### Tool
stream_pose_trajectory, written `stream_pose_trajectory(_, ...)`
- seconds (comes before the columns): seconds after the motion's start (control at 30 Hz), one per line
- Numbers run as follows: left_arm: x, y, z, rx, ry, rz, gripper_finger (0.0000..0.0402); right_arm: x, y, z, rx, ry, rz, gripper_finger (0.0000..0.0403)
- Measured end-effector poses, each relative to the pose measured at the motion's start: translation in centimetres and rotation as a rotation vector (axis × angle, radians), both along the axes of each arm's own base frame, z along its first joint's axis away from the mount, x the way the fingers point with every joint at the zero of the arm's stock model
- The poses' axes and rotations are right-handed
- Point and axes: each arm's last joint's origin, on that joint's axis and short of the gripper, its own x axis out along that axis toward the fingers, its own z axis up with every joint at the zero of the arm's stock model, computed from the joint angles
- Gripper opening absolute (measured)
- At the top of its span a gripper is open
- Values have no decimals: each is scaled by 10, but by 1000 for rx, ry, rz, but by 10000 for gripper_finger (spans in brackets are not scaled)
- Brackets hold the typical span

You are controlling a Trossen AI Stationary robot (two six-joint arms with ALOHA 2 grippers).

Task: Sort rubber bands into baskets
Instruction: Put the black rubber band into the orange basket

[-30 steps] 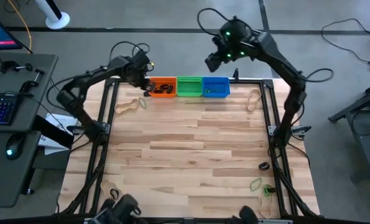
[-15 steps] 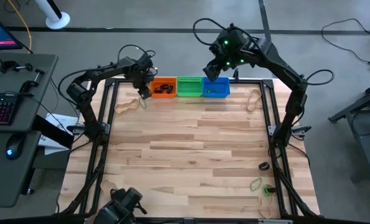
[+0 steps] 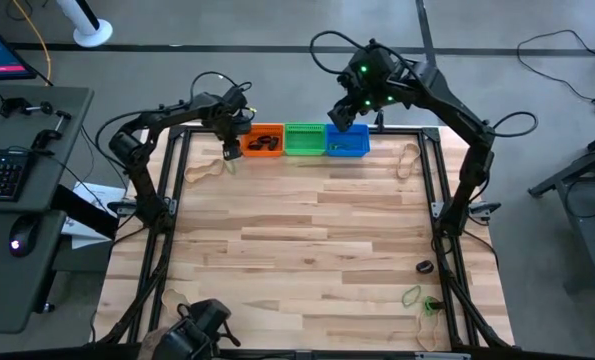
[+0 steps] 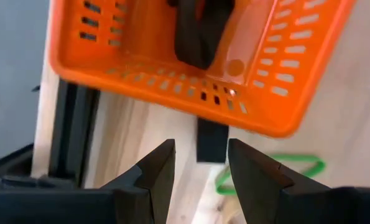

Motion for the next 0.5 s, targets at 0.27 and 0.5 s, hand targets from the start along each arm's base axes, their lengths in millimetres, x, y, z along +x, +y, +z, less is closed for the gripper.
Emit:
stream_pose_trajectory(0.27, 2, 4, -16, -44, -1, -19, 140, 0, 0, 0, 18, -4, -20, 224)
stream_pose_trajectory(0.5, 4, 7, -29, -63, 19, -16, 140, 0, 0, 0, 30, -9, -33, 224)
